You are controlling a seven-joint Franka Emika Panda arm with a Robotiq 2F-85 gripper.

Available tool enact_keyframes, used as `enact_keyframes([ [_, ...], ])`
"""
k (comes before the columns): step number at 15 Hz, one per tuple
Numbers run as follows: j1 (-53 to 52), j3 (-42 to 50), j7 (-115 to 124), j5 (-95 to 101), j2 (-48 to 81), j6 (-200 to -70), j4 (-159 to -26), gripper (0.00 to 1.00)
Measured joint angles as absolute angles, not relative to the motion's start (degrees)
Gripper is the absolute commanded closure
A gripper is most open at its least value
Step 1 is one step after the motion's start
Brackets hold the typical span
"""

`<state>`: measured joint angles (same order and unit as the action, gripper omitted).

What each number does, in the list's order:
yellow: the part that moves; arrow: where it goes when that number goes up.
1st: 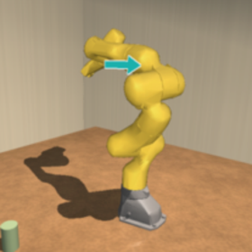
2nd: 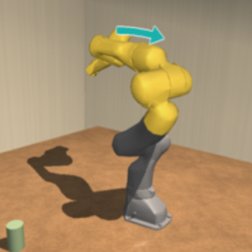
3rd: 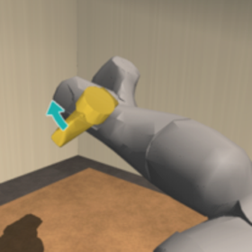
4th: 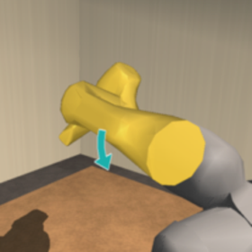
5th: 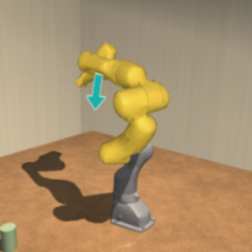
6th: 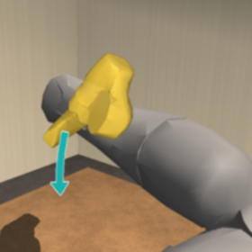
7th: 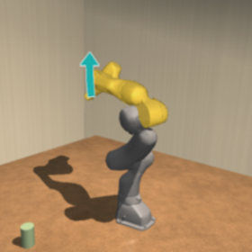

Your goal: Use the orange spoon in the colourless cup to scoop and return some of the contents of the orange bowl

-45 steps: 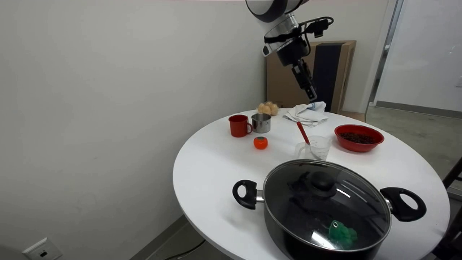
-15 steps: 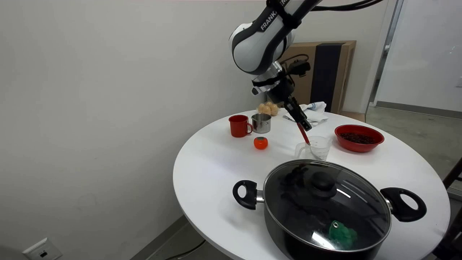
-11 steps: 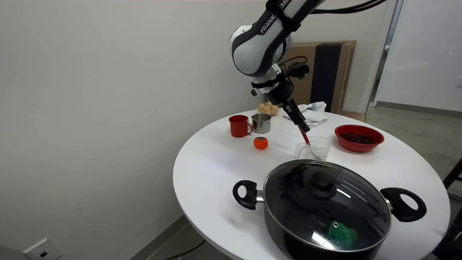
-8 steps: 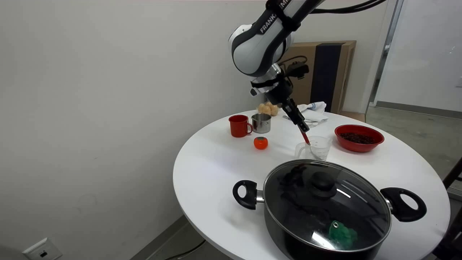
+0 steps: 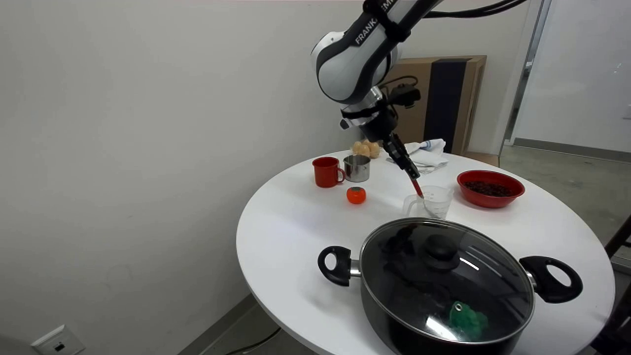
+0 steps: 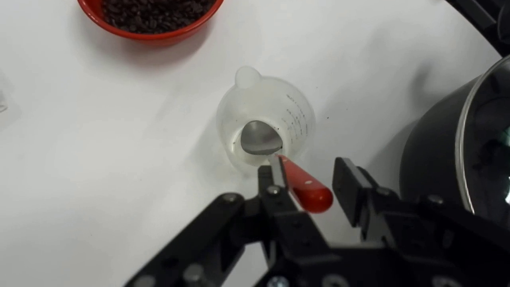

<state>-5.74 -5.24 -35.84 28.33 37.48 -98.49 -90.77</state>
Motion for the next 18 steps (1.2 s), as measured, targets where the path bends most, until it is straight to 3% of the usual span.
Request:
enact_keyframes([
  [1, -5.74, -5.26, -35.84, 28.33, 37.43, -98.72, -90.77, 0.99],
  [3, -5.74, -5.31, -35.85, 28.33, 37.29, -99.17, -90.76, 0.95],
  [18, -2.20, -5.38, -37.81, 23.53, 28.39, -97.05, -89.28, 0.95],
])
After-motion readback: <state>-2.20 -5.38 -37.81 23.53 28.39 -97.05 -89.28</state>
